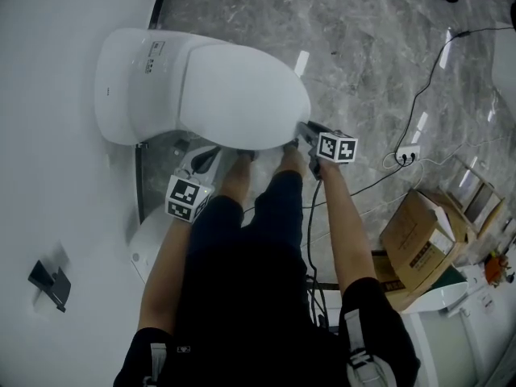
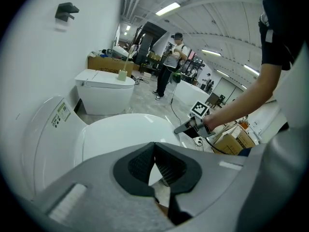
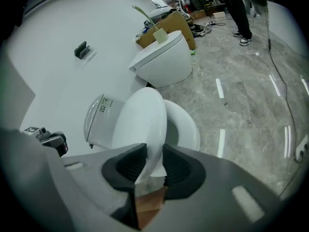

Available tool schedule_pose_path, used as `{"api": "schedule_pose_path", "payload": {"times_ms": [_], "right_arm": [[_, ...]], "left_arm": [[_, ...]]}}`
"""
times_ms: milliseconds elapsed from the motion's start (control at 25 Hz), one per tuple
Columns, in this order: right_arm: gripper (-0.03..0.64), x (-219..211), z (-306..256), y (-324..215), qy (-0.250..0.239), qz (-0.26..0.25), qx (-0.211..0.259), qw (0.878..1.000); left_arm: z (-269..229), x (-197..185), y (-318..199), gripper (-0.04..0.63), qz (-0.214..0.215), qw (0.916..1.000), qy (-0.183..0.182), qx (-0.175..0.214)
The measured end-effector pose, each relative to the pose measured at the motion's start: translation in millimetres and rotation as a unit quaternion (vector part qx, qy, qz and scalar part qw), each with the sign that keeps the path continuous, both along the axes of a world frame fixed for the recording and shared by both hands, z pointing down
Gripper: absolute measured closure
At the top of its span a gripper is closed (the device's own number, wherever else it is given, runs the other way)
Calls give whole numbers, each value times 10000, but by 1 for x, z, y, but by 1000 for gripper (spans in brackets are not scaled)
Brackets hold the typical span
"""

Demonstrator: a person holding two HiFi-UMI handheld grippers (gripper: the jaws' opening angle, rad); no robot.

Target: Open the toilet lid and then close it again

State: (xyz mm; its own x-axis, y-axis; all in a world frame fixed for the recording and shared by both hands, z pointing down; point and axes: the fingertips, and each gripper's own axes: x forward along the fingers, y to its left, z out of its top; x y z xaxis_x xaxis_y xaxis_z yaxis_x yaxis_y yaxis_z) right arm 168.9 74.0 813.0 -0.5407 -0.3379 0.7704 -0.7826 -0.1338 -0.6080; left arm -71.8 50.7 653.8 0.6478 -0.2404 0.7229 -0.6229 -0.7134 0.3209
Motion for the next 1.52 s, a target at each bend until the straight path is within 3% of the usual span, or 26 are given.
{"api": "schedule_pose_path", "payload": {"times_ms": [840, 1520], "right_arm": [[495, 15, 57, 6, 299, -22, -431, 9986], [492, 24, 98, 8, 962, -304, -620, 9930]], "left_arm": [[29, 6, 4, 584, -96, 9998, 6, -179], [49, 11, -3, 584, -223, 9996, -50, -185]]}}
